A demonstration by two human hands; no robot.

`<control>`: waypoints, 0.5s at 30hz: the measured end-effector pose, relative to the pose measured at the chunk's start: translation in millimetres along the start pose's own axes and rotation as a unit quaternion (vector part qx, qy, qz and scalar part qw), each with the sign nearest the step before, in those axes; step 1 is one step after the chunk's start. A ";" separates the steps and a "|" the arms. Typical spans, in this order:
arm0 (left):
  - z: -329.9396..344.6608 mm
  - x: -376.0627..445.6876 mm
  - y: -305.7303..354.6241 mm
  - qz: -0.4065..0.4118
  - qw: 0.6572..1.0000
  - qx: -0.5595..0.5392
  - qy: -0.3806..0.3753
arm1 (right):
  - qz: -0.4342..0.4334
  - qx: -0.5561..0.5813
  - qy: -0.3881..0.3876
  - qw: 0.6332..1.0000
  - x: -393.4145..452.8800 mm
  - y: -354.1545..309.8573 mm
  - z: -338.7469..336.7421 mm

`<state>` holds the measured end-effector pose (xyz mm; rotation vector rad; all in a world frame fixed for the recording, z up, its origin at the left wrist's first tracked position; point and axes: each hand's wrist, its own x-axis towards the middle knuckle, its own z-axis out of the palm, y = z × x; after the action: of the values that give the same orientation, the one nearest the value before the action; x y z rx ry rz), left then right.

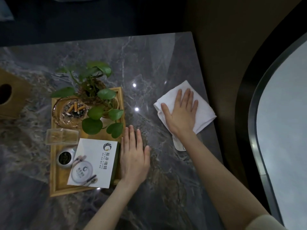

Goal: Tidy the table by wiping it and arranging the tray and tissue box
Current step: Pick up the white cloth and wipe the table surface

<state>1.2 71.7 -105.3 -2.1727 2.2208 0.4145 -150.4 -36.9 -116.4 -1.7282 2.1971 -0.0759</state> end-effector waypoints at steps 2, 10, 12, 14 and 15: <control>1.4 0.2 -1.3 0.002 1.000 -0.003 0.004 | -0.017 -0.007 -0.005 1.000 -2.3 -5.7 0.9; 1.1 0.2 -2.0 0.006 0.999 -0.038 0.016 | -0.169 -0.036 -0.033 0.984 -41.2 -25.7 16.3; 1.8 0.1 -2.9 0.001 0.998 -0.058 0.018 | -0.186 -0.036 -0.037 0.981 -47.2 -23.7 17.2; 2.2 -0.1 -3.1 -0.003 0.998 -0.066 0.016 | -0.187 -0.040 -0.032 0.981 -45.1 -21.3 17.3; 2.4 -0.1 -3.4 -0.003 0.998 -0.065 0.015 | -0.184 -0.043 -0.028 0.982 -41.5 -20.9 18.0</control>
<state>4.0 72.3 -108.1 -2.2603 2.2631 0.5446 -117.2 0.2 -118.5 -2.1394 1.8408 -0.0223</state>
